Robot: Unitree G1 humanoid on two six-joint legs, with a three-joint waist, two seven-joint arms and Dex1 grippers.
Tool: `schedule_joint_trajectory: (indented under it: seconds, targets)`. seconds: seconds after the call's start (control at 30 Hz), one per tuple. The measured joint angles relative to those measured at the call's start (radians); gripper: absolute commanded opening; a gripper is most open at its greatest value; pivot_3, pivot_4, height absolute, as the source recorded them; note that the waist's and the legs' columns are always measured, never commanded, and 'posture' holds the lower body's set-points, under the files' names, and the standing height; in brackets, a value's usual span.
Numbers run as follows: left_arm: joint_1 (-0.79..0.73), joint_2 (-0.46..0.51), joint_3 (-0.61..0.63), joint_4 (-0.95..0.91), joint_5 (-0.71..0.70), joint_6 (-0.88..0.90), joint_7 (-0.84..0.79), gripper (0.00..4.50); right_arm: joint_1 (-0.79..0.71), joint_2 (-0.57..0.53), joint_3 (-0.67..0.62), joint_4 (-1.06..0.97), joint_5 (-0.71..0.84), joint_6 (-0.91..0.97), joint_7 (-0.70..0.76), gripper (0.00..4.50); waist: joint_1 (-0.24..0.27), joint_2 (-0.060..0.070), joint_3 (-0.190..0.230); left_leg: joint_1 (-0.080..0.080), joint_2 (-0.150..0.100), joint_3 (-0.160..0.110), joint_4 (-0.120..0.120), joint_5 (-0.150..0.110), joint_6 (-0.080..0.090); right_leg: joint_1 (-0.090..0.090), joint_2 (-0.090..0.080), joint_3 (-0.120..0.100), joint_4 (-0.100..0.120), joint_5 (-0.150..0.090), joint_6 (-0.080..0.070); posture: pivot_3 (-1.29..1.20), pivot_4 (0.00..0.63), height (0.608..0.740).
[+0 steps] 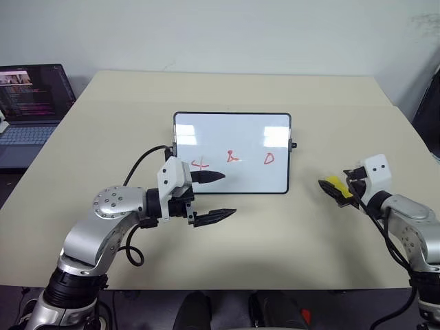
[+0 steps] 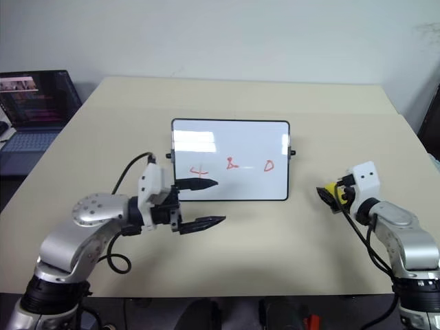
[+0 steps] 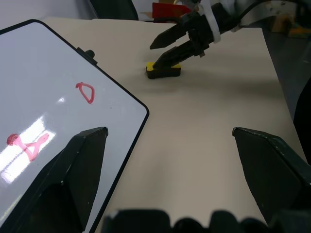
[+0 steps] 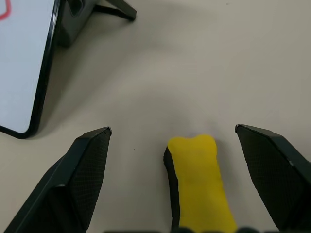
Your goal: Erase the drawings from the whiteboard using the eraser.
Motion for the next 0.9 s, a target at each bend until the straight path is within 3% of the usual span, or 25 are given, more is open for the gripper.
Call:
schedule_joint_trajectory:
  seconds: [0.47,0.57,0.83,0.9]
  targets:
    - [0.018,-0.008,-0.008,-0.006,0.0,0.0,0.02,4.5,-0.06,0.007,0.014,0.189,-0.053,-0.065,0.058,4.47,0.0,0.0,0.0,0.0,0.001,0.0,0.0,0.0,0.0,0.0,-0.001,0.0,0.0,0.002,-0.003,0.0,0.15,0.74]
    - [0.027,-0.008,-0.008,-0.009,0.0,0.0,0.021,4.5,-0.07,0.009,0.014,0.203,-0.059,-0.071,0.058,3.94,0.0,0.0,0.0,0.0,0.0,0.0,0.0,0.0,0.0,0.0,-0.001,0.0,0.0,0.002,-0.003,0.0,0.15,0.74]
    - [0.035,-0.008,-0.008,-0.01,0.0,0.001,0.034,4.5,-0.074,0.022,0.013,0.23,-0.067,-0.08,0.055,1.25,0.0,0.0,0.0,0.0,0.001,0.0,0.0,0.0,0.0,0.0,-0.001,0.0,0.0,0.002,-0.003,0.0,0.15,0.74]
    - [0.036,-0.008,-0.008,-0.01,0.0,0.001,0.038,4.5,-0.075,0.022,0.013,0.23,-0.07,-0.08,0.055,1.14,0.0,0.0,0.0,0.0,0.001,0.0,0.0,0.0,0.0,0.0,-0.001,0.0,0.0,0.002,-0.003,0.0,0.15,0.74]
